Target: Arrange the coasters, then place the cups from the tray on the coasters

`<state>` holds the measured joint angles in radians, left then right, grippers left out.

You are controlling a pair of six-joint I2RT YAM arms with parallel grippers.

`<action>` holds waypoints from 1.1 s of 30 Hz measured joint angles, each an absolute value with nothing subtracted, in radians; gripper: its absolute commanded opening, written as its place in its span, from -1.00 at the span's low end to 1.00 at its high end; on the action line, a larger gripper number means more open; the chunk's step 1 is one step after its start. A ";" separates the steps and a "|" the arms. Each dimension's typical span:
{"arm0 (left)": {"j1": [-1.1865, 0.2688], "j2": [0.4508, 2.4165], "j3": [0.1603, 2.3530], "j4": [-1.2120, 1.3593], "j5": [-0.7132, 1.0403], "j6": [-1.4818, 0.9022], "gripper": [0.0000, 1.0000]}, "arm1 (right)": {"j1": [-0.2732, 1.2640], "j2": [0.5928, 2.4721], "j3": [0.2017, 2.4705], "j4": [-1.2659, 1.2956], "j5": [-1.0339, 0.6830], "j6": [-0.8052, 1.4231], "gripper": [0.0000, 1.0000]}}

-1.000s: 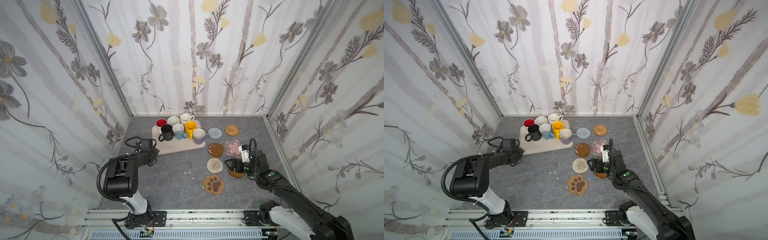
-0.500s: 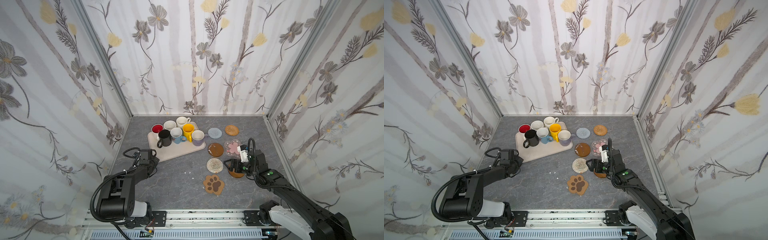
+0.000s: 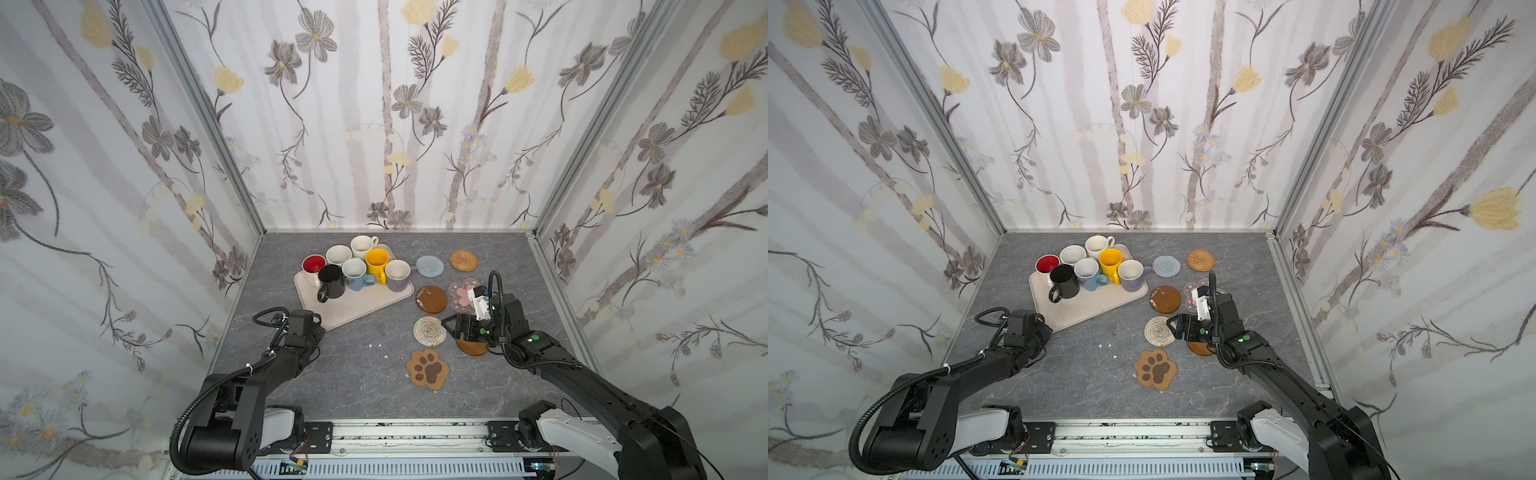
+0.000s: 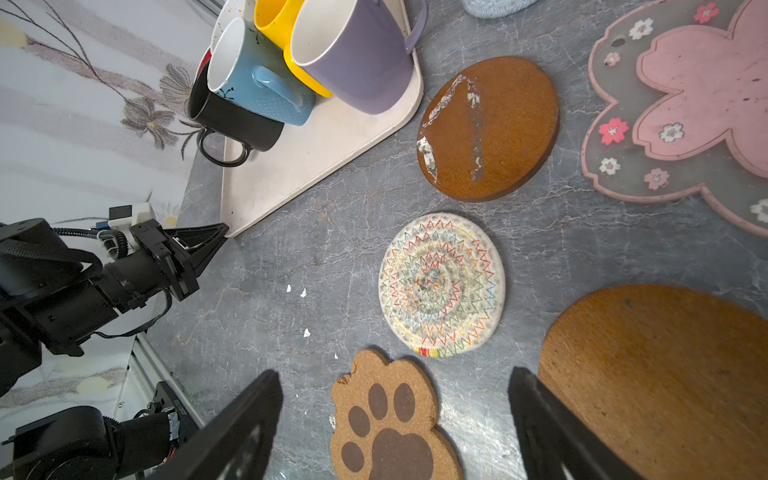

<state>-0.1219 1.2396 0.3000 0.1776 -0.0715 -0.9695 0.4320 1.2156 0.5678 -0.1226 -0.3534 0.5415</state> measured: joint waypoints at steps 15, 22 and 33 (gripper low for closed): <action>-0.260 1.143 0.231 0.174 -0.115 -1.055 -1.00 | 0.454 1.331 0.661 -0.088 -0.356 0.542 0.73; -0.362 1.146 0.222 0.168 -0.207 -1.107 -1.00 | 0.463 1.375 0.694 -0.087 -0.356 0.542 0.73; -0.489 1.120 0.185 0.186 -0.278 -1.176 -1.00 | 0.463 1.431 0.737 -0.083 -0.356 0.542 0.73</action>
